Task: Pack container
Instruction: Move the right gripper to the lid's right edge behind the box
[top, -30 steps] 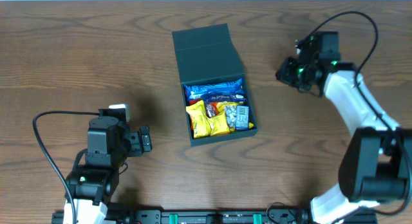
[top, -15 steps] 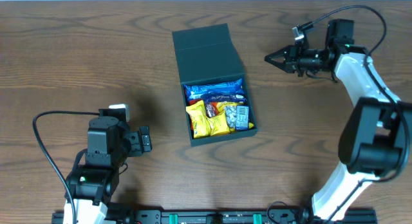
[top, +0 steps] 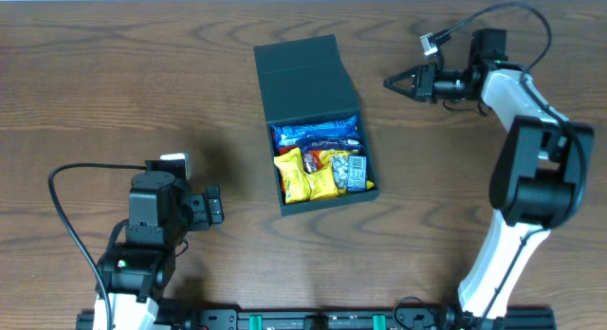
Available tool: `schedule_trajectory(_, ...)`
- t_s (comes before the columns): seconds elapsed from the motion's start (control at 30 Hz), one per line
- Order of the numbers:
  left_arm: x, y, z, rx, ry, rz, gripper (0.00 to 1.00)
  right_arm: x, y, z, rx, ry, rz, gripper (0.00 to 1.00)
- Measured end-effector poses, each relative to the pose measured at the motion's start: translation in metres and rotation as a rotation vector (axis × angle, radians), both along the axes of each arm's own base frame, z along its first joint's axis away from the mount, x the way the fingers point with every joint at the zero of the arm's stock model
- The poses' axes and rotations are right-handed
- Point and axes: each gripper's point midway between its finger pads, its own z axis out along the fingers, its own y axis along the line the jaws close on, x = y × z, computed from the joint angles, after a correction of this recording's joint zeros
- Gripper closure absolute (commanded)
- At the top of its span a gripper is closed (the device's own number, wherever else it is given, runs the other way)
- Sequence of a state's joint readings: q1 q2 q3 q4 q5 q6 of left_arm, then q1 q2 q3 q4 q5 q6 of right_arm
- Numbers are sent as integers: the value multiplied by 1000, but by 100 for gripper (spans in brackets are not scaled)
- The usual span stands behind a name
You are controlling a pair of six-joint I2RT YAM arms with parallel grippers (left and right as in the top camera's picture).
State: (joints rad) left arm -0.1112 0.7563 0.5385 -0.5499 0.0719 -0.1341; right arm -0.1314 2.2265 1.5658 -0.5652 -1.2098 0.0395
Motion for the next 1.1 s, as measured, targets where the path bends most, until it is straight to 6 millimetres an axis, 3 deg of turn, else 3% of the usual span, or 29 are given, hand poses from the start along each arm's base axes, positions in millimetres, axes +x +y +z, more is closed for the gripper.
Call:
schedule_trajectory(0.17, 0, 0, 0, 0, 0, 0, 5, 9, 0, -26, 18, 112, -26, 99)
schedule_trajectory(0.8, 0, 0, 0, 0, 0, 0, 5, 33, 21, -42, -15, 192, -81, 99)
schedule_trajectory(1.1, 0, 0, 0, 0, 0, 0, 5, 41, 35, -75, -17, 287, -79, 99)
